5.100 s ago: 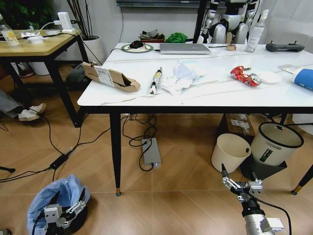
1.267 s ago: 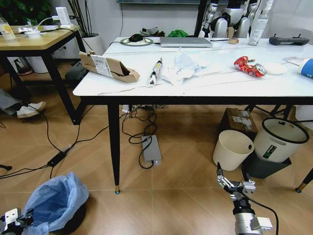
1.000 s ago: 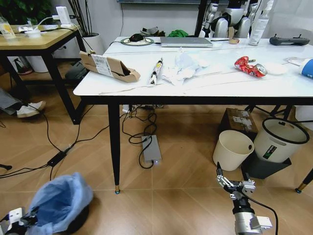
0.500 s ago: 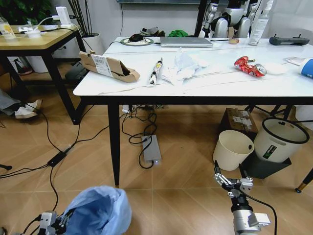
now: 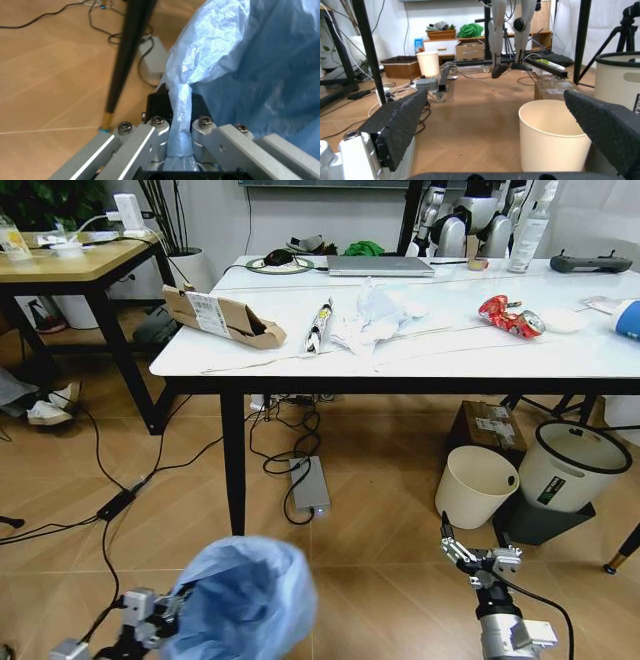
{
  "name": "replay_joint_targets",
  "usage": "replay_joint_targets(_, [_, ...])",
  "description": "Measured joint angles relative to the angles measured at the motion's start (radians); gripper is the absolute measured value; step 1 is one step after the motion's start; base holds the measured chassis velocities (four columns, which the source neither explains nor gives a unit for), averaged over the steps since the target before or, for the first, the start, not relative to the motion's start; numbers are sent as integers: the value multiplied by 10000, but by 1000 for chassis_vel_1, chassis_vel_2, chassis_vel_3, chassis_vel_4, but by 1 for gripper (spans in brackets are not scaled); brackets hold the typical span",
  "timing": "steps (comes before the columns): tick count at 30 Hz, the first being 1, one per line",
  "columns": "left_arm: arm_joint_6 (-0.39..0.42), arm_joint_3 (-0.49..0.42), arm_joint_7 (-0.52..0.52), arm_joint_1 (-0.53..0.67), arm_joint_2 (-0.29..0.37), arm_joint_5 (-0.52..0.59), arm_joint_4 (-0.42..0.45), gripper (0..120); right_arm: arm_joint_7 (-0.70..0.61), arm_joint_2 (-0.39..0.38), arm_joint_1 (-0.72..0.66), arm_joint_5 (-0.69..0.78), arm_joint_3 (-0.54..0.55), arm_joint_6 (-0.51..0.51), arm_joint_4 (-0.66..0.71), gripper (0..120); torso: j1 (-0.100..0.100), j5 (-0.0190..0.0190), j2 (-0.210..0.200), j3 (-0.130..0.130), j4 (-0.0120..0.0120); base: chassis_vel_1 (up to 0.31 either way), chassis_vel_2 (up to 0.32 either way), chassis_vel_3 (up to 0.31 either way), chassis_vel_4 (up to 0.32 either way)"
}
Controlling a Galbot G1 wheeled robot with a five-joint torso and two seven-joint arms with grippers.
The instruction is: Pick up the trash bin and place the trash from the table into it.
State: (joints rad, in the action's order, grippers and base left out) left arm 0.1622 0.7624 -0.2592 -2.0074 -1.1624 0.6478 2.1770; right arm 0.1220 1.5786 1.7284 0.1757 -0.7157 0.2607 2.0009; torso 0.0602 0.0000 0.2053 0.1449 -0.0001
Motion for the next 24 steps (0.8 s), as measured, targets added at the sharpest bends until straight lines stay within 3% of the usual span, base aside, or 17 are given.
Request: replay_joint_targets(24, [9, -504, 121, 299, -34, -452, 102, 0, -72, 40, 301, -215, -200, -98, 621, 100, 279, 0, 1063, 786, 1, 0, 0, 0, 0])
